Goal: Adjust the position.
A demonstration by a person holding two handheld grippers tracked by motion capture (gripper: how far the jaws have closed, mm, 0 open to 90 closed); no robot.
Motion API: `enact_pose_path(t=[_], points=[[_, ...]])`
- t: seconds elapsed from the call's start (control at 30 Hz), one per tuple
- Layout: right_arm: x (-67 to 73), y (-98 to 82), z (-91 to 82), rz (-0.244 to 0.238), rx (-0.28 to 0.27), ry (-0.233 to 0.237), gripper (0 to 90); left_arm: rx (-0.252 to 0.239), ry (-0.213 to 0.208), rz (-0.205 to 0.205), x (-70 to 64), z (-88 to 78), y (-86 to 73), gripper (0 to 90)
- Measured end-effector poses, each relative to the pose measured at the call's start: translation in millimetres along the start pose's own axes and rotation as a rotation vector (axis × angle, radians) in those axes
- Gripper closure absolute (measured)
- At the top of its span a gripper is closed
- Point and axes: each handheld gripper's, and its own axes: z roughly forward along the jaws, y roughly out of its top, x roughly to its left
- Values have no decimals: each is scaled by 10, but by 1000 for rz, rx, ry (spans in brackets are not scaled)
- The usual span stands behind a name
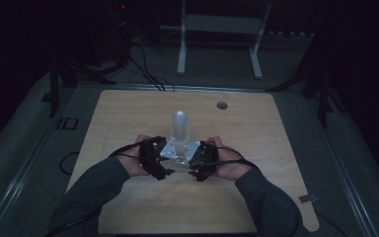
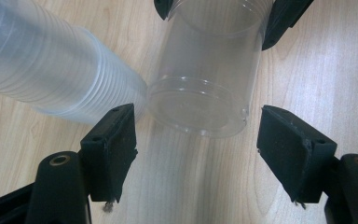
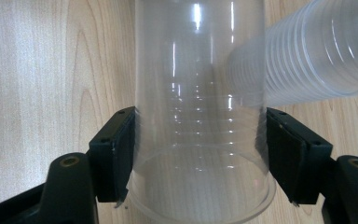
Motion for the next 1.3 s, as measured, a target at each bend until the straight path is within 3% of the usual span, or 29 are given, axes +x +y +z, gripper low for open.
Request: enact_pose_path(t=[0.6,0.73,0.87,1.03,1.3], points=[[29,37,7,-24,2,0,309,2,-32,-6,26,83,28,284],[62,48,2,23,-14,4,309,0,-38,-10,25,97,31,307],[36,39,-3,-7,-9,1,306,-1,-44,-7,21,99,35,367],[33,22,-12,-10,-21,7,269,-4,-53,-10,25,96,20,396],[24,13,-44,-4,-56,11,175,-44,-51,-52,-12,120,2,409]])
